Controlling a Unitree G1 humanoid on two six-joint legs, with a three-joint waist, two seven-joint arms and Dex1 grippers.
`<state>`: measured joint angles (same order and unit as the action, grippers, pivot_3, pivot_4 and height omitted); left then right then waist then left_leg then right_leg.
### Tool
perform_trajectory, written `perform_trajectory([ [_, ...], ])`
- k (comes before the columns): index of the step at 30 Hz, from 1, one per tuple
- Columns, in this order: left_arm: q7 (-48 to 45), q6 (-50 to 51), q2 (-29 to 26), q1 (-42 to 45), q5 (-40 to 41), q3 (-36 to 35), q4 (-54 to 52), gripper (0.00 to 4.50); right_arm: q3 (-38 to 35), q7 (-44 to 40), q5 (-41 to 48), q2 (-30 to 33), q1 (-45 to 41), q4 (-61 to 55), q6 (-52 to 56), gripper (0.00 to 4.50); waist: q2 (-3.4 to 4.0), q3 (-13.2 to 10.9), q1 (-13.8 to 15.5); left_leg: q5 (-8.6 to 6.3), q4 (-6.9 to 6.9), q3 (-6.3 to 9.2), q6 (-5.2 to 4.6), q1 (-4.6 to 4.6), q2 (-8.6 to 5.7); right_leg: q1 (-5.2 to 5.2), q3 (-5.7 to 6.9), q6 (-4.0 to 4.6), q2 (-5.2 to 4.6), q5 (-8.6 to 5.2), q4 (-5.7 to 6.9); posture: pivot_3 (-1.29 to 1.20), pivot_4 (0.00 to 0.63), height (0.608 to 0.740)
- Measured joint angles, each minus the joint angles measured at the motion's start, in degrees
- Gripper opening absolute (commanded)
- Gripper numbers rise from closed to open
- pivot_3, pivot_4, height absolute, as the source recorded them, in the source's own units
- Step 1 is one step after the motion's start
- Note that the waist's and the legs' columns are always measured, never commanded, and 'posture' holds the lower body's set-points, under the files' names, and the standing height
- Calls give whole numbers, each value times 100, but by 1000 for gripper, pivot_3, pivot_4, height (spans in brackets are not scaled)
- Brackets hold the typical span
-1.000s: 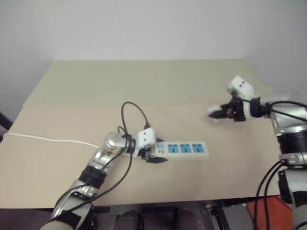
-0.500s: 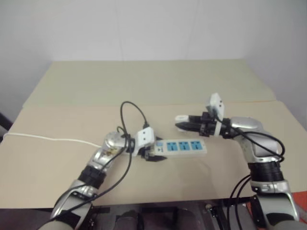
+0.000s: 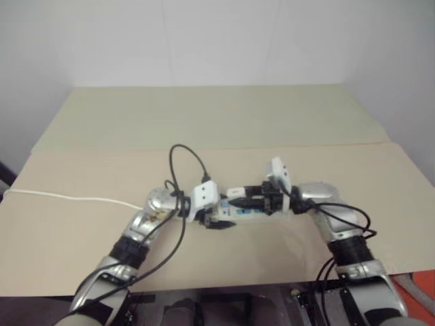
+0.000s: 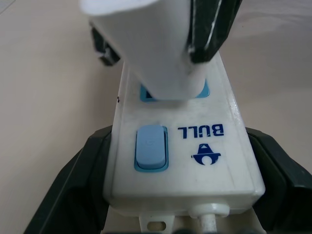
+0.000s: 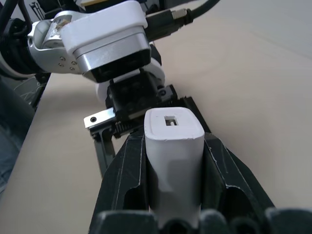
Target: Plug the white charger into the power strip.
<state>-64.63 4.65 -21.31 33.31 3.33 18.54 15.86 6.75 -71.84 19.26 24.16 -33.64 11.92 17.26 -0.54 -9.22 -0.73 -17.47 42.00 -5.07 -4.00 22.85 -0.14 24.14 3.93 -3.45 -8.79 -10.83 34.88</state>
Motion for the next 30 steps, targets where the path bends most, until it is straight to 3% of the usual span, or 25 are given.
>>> perform_trajectory([
  [11,11,-62,-46,-10,1,28,-2,3342,138,-187,-92,-73,-422,938,-747,1100,2,7,-11,0,-4,-2,1,-10,2,-8,0,2,4,-1,0,0,150,740],
  [30,33,28,-86,-83,19,85,-154,3342,176,-663,-117,60,-426,1502,-1571,1100,3,19,-6,0,-12,-2,1,-12,5,-6,-2,3,6,-2,-2,0,150,740],
])
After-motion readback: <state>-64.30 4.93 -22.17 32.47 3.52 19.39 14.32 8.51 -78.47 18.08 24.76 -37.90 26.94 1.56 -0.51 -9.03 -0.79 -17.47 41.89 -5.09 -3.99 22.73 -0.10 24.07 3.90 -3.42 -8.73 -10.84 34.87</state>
